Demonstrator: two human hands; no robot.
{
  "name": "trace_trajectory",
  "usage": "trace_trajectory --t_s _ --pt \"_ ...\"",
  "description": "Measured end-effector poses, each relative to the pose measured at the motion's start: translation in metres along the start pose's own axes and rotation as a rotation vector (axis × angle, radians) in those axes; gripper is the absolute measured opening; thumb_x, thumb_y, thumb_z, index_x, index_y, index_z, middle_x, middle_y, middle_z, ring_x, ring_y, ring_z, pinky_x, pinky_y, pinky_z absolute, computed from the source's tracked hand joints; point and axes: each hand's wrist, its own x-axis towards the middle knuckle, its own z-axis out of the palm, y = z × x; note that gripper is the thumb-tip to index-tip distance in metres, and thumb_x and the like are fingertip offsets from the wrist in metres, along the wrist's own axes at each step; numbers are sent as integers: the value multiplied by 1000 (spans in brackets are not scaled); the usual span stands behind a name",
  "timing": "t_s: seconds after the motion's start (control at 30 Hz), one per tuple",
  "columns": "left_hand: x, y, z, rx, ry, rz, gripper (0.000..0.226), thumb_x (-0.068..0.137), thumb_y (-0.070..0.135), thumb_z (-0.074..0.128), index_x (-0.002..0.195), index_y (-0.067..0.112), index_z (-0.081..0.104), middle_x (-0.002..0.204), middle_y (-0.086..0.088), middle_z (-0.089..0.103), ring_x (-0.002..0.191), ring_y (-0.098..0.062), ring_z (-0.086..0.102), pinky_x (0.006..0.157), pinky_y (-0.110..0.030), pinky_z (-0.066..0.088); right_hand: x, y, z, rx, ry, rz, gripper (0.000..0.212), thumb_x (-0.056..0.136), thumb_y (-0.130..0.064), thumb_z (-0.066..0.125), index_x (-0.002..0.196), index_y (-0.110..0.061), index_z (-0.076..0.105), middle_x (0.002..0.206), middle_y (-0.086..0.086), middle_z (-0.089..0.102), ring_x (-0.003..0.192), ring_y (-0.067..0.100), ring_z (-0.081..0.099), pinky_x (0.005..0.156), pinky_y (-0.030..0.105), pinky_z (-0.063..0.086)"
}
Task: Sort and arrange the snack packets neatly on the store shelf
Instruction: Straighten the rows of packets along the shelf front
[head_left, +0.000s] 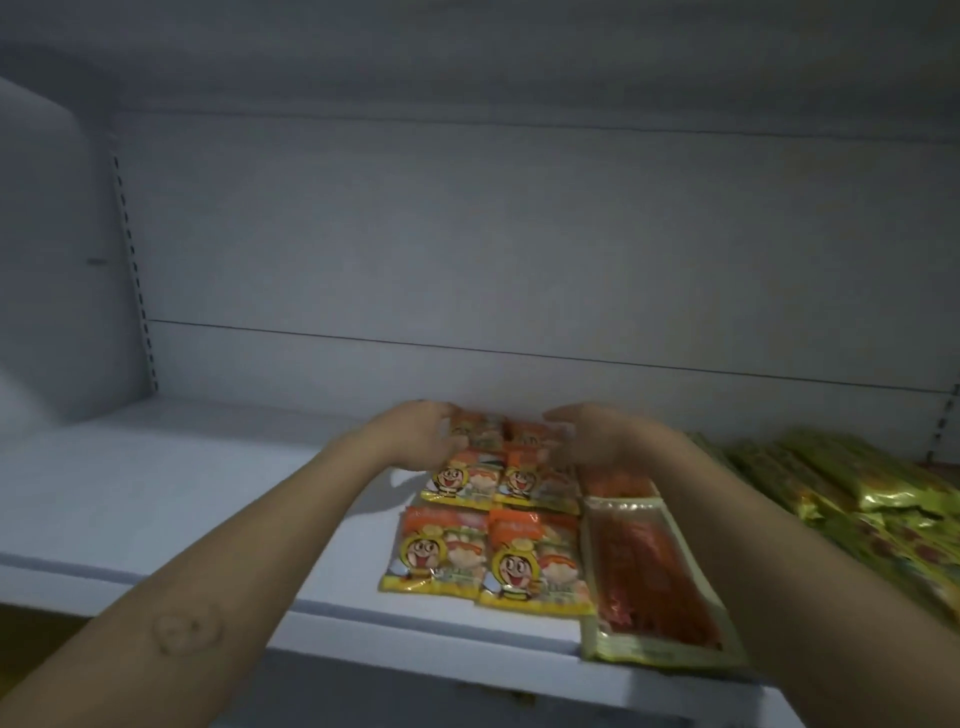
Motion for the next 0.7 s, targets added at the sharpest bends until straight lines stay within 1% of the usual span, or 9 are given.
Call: trace_trajectory --t_s 0.07,0.13,0.17,0.23,0.33,0.4,0.47,0.6,0.7 --pt "24 -13 2 16 -102 109 62 97 49 53 151 22 37 152 -7 44 137 -27 43 112 -36 36 22 -3 4 62 -197 -15 82 87 -37 72 155 -27 27 160 -3 30 145 21 30 113 29 25" --pt "49 -22 5 49 -200 225 70 92 60 56 150 28 35 153 -5 42 137 -28 42 113 -39 35 41 -4 6 119 -313 49 92 83 -39 75 156 -32 21 162 -4 25 147 23 25 119 41 23" --pt "62 -26 8 84 -256 256 79 88 67 55 153 31 28 158 -4 34 143 -29 34 117 -42 30 49 -5 7 84 -339 74 98 80 -44 77 157 -33 18 162 -4 23 148 25 24 120 47 23" --pt "87 -33 11 131 -386 241 98 81 75 54 158 32 11 166 -1 10 151 -27 11 120 -44 17 67 -5 5 -82 -397 101 107 76 -54 76 157 -36 9 163 -2 20 148 28 23 118 49 24" --pt "114 -40 16 80 -540 220 114 74 78 59 158 31 -3 166 5 -6 152 -22 2 119 -39 13 86 -5 4 -214 -484 173 114 74 -60 76 155 -40 -1 164 1 17 146 31 26 114 49 31" --pt "123 -43 20 65 -562 235 117 73 78 60 156 34 -9 166 6 -9 152 -23 1 118 -37 14 94 -4 7 -252 -502 198 116 74 -59 76 156 -39 -3 164 3 16 146 31 26 113 47 32" --pt "127 -45 24 33 -567 246 116 72 78 60 156 35 -9 166 6 -6 152 -24 4 117 -36 16 98 -3 10 -275 -506 216 115 75 -58 75 156 -38 -4 165 3 14 147 31 23 111 45 29" --pt "125 -48 29 -3 -527 281 108 74 77 54 157 36 0 166 5 6 151 -23 12 115 -34 19 98 -6 12 -312 -477 209 109 78 -59 72 157 -35 0 165 2 14 148 28 21 113 43 26" --pt "118 -47 29 39 -468 316 95 83 74 49 158 32 8 166 6 8 151 -20 14 116 -32 18 88 -5 11 -320 -427 145 101 83 -59 68 157 -33 5 164 1 17 148 27 22 117 43 25"
